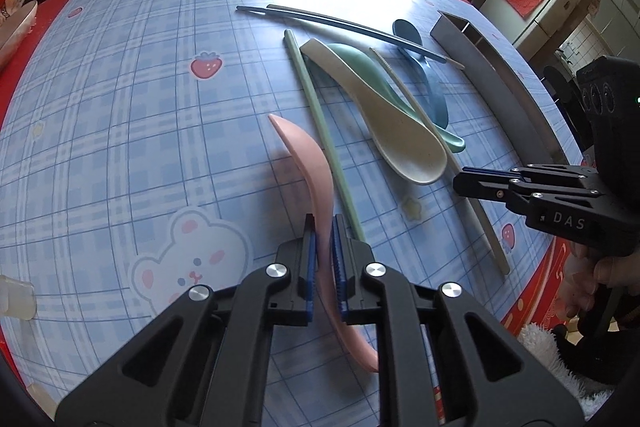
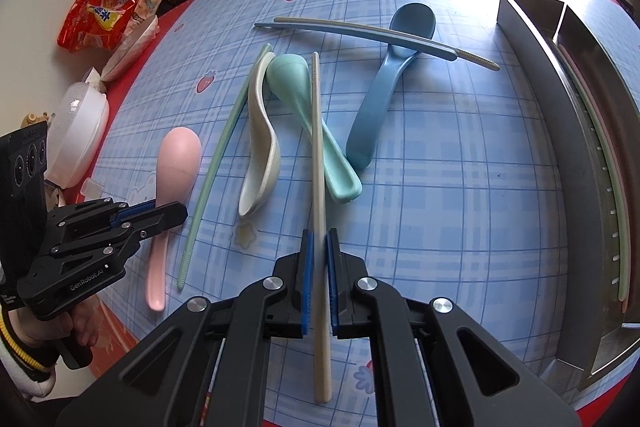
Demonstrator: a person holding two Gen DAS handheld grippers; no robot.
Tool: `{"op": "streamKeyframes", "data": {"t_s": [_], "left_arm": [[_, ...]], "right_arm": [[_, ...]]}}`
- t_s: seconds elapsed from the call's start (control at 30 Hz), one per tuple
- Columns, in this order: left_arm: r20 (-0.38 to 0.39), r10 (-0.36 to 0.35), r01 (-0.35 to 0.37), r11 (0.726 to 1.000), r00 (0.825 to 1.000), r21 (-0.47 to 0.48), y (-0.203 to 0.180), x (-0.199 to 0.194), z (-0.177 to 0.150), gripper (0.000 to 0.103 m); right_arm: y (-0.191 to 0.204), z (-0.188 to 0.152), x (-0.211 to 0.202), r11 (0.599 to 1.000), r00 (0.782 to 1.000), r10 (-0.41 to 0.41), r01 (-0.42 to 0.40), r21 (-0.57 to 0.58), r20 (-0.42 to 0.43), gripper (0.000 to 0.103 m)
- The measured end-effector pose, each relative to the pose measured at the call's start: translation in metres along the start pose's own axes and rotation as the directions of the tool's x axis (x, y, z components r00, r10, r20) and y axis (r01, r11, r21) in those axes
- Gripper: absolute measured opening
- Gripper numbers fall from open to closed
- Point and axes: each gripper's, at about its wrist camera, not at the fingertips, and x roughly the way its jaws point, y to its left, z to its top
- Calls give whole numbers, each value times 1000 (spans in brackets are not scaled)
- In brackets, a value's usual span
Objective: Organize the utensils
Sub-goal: 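Lift the beige chopstick and pink spoon and carry both toward the tray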
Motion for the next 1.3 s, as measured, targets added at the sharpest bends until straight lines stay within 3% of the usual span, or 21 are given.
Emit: {"op": "streamKeyframes", "data": {"t_s": [0.2,0.43,0.7,0.97,1.07,1.3], "left_arm": [[5,39,-38,997,999,-63,-2,-6,-7,11],[28,-28,34,965,999,-260,10,-38,-14,11],[38,45,-37,984,998,-177,-29,-70,5,11],[18,48,-46,992,999,-116,-79,-66,31,11],[22,39,-37,995,999,-93,-101,-59,42,11],[32,16,-15,999,999,-29,-160,-32,75,11]], "right_arm": [[-10,-10,-7,994,997,81,-81,80,7,7],[-19,-9,-31,984,986,143,-152,97,89,7],[-24,-7,-46,966,961,234,-247,75,144,7],[-59,-4,-76,959,940,250,-273,73,231,7],[-83,-1,-87,964,941,220,-250,90,259,7],[-138,9,-109,992,952,82,-105,64,294,7]]}}
